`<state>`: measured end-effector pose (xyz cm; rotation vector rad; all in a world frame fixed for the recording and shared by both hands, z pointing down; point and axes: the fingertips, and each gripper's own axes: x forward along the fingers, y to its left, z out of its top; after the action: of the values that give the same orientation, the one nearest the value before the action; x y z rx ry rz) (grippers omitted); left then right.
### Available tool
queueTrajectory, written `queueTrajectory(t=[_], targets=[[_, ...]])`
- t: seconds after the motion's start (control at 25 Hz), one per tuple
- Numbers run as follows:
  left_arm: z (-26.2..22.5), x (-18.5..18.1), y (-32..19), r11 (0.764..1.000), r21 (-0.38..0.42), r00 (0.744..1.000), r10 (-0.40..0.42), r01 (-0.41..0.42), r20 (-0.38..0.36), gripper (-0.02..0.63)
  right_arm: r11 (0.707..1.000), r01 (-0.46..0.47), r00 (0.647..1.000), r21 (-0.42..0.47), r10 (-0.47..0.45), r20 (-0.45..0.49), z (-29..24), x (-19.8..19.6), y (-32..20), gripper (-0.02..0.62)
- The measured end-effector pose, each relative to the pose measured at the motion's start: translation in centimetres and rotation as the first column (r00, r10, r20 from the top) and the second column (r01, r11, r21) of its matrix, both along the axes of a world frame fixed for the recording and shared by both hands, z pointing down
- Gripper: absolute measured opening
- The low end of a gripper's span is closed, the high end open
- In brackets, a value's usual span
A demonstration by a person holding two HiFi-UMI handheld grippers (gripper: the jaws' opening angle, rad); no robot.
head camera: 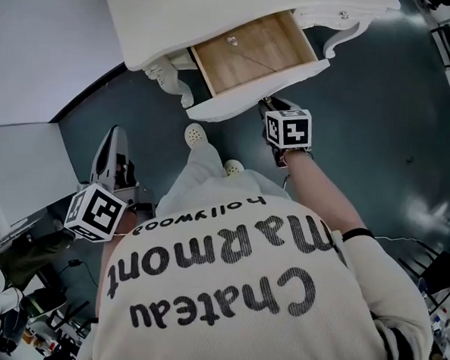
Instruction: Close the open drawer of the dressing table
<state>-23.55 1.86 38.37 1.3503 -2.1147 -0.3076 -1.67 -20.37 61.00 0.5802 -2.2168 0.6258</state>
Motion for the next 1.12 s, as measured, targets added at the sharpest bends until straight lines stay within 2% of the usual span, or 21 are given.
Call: queueTrajectory(t=[0.56, 0.92, 1.12], targets=[[1.4, -1.1, 1.2, 0.999, -0.024, 0.999, -0.033, 0.033, -0.008, 0.008, 1.0, -0.017, 0.999, 0.015, 0.016, 0.031, 0.3, -1.7, -1.2, 0.147], [0.9, -1.5, 1.2, 0.998, -0.023, 0.999, -0.049, 0.05, 0.003, 0.008, 0.998, 0.009, 1.0, 0.06, -0.011, 0.025, 0.1, -2.1, -1.6, 0.149], [2.5, -3.5, 1.3, 0.997, -0.046, 0.998, -0.059, 0.058, -0.023, 0.008, 0.998, 0.02, 1.0, 0.059, -0.02, 0.001, 1.1, -4.2, -2.3, 0.149]])
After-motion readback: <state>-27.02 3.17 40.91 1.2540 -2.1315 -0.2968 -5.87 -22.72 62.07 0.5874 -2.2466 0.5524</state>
